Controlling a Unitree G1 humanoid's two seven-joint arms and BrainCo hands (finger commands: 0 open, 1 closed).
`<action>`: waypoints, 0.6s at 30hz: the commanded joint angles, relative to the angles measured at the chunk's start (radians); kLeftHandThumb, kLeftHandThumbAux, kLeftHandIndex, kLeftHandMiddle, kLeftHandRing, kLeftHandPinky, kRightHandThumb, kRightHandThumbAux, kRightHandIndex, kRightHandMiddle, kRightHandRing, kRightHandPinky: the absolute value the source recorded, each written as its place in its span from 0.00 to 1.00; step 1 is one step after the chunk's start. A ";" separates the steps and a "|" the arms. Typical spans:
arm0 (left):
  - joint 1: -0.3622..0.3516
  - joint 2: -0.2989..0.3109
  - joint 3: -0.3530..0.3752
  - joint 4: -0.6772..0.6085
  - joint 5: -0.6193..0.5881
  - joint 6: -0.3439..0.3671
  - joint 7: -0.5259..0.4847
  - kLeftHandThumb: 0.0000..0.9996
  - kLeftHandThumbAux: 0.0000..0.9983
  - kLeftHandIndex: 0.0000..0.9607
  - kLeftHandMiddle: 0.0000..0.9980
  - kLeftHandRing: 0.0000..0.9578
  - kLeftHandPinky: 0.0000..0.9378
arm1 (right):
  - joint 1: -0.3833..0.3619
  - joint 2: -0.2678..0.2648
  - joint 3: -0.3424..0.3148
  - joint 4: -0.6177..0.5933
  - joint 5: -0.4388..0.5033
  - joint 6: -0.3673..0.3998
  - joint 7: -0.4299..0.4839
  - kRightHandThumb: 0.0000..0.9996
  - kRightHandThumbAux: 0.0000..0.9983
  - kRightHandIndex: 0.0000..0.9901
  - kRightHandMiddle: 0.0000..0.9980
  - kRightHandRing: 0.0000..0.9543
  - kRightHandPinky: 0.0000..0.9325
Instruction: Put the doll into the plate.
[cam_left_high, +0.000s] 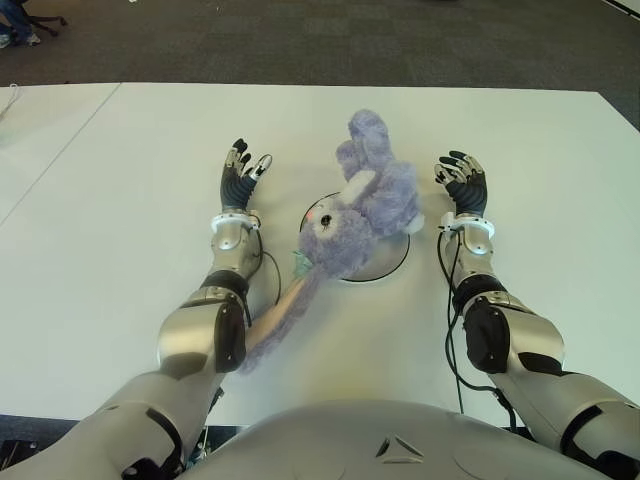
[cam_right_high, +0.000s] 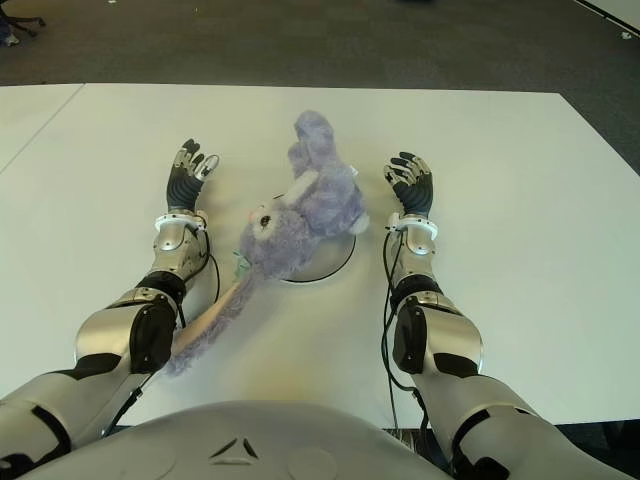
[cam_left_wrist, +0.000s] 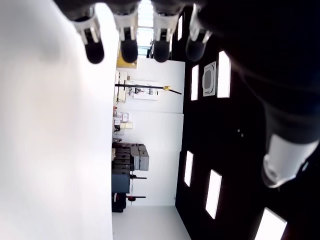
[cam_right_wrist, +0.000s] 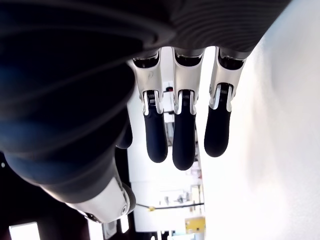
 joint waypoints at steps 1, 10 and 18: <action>0.183 -0.049 0.012 0.108 -0.016 0.169 -0.011 0.00 0.65 0.05 0.08 0.08 0.10 | 0.194 0.072 0.001 0.124 0.002 0.108 -0.008 0.39 0.86 0.27 0.33 0.38 0.39; 0.180 -0.048 0.010 0.107 -0.009 0.185 0.002 0.00 0.66 0.05 0.08 0.09 0.10 | 0.195 0.070 0.010 0.125 -0.007 0.111 -0.014 0.35 0.87 0.27 0.32 0.38 0.41; 0.182 -0.046 -0.002 0.106 0.005 0.183 0.014 0.00 0.65 0.06 0.08 0.09 0.10 | 0.193 0.070 0.009 0.125 -0.003 0.114 -0.010 0.35 0.87 0.27 0.33 0.39 0.42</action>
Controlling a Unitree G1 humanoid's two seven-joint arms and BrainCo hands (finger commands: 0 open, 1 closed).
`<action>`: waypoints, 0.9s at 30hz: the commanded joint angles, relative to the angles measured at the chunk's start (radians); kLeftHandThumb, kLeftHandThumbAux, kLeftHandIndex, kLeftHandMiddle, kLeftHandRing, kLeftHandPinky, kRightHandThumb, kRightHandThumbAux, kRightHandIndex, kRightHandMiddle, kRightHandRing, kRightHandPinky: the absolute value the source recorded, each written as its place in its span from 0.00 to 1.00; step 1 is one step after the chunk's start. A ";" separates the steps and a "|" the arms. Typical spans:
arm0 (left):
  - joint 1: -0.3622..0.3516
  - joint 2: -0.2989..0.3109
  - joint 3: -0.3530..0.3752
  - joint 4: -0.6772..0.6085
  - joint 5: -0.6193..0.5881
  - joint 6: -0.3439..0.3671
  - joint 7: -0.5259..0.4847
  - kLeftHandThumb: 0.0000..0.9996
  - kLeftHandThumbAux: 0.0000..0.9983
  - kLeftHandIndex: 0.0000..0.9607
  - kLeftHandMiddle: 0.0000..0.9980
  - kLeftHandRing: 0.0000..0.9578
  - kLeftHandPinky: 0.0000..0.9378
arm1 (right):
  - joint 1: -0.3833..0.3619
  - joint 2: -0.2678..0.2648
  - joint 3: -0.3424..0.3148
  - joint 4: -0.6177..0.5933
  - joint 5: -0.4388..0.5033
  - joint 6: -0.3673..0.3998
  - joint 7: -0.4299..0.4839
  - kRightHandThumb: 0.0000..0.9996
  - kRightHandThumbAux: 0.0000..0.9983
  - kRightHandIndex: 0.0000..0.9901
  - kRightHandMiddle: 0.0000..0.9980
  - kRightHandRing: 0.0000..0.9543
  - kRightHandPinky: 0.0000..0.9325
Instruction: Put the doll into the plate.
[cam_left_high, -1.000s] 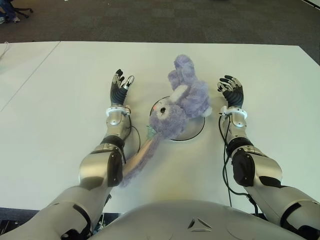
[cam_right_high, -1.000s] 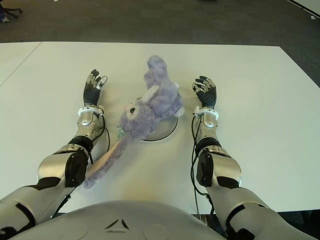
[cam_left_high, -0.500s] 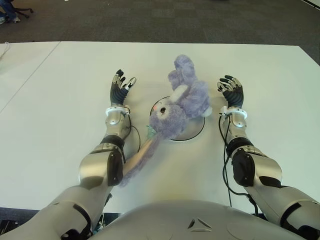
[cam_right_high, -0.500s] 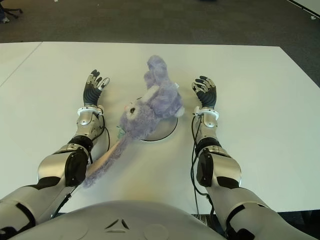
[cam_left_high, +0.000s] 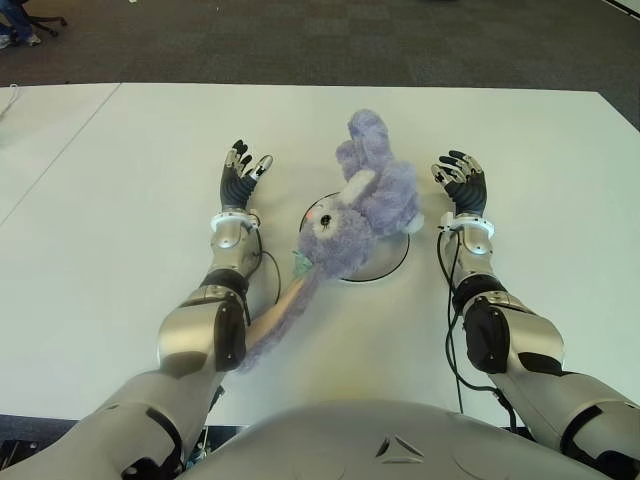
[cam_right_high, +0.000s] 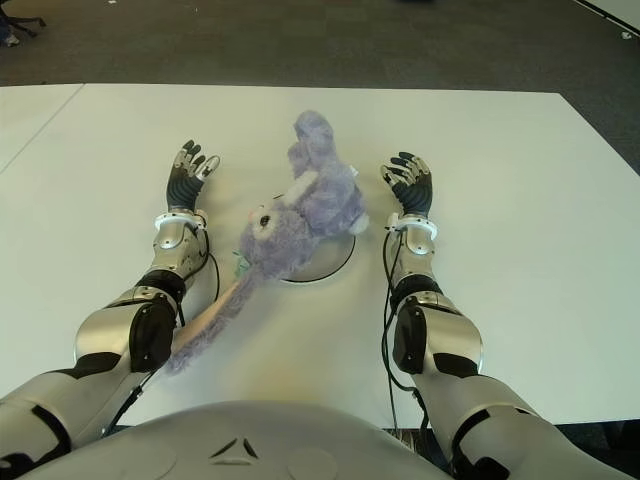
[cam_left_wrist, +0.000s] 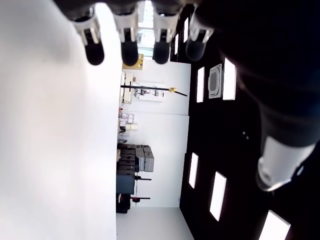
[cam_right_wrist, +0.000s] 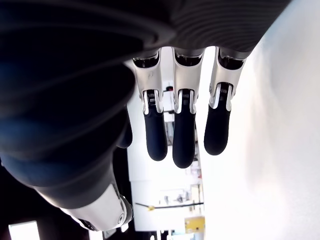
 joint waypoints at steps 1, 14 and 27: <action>0.185 -0.047 -0.007 0.112 0.005 0.148 0.015 0.00 0.65 0.06 0.08 0.08 0.10 | 0.193 0.070 0.002 0.125 0.000 0.114 -0.008 0.37 0.87 0.27 0.33 0.39 0.43; 0.187 -0.043 -0.030 0.111 0.035 0.134 0.043 0.00 0.68 0.05 0.09 0.09 0.11 | 0.190 0.077 -0.009 0.124 0.012 0.114 -0.007 0.44 0.87 0.28 0.34 0.40 0.42; 0.186 -0.042 -0.049 0.111 0.043 0.139 0.066 0.00 0.65 0.06 0.08 0.08 0.09 | 0.191 0.078 -0.009 0.124 0.011 0.112 -0.004 0.43 0.87 0.28 0.33 0.38 0.41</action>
